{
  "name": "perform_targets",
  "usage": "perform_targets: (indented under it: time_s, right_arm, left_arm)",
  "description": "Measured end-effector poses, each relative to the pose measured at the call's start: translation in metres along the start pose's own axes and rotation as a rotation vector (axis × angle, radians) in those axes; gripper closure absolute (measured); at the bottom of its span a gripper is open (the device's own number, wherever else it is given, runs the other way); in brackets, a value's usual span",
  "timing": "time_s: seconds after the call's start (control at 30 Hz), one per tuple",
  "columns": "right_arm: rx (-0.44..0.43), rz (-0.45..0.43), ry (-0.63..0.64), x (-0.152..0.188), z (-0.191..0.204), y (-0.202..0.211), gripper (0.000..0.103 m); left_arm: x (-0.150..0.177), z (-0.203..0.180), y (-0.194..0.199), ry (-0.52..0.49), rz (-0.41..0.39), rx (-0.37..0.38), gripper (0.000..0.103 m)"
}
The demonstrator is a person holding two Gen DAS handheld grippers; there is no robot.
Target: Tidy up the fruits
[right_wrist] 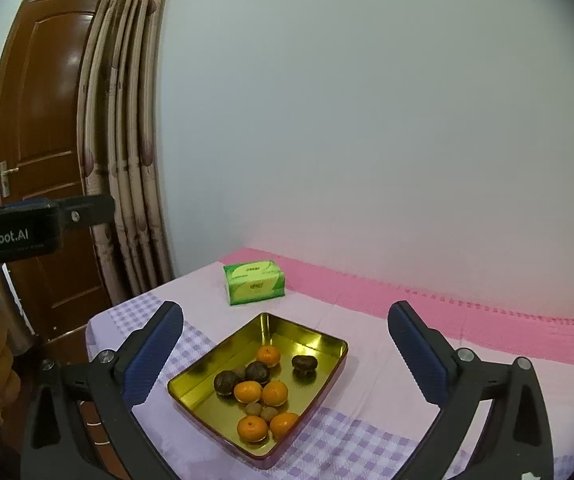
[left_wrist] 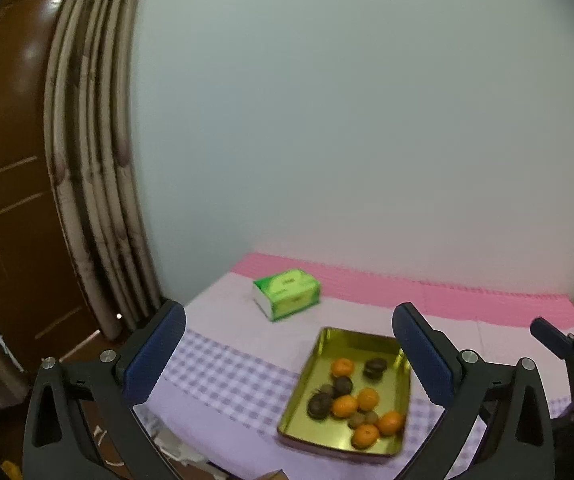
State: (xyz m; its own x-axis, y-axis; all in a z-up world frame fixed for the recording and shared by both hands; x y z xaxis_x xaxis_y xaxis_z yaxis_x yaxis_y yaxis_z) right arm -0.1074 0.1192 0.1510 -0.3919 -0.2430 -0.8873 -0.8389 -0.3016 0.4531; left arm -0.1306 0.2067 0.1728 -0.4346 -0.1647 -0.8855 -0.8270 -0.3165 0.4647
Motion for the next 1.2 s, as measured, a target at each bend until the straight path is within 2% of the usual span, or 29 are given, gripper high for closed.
perform_targets:
  time_s: [0.17, 0.37, 1.2]
  right_arm:
    - [0.027, -0.012, 0.010, -0.002, 0.003, 0.008, 0.001]
    - [0.048, -0.010, -0.006, -0.004, 0.001, 0.007, 0.000]
    - [0.044, -0.013, 0.017, -0.005, 0.011, 0.007, 0.000]
  left_arm:
    - [0.000, -0.003, -0.003, -0.002, 0.014, -0.022, 0.000]
    - [0.000, 0.003, -0.005, 0.030, 0.008, -0.010, 0.000]
    - [0.008, -0.006, -0.018, 0.011, 0.043, -0.022, 0.000]
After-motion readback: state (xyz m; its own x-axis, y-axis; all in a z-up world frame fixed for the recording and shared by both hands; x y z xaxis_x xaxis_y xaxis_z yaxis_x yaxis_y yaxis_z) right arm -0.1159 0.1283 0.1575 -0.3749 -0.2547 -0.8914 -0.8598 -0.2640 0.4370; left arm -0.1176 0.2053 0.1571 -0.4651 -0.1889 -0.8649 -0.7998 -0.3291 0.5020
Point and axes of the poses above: each gripper's, at about its wrist camera, not at the fingertips, and y roughly against the way its jaws point, z to its left, x to its underside, the point moved 4 cm from there along -y, roughly the way its jaws point, and after that the axes turned 4 degrees about z, right-handed, at the moved point
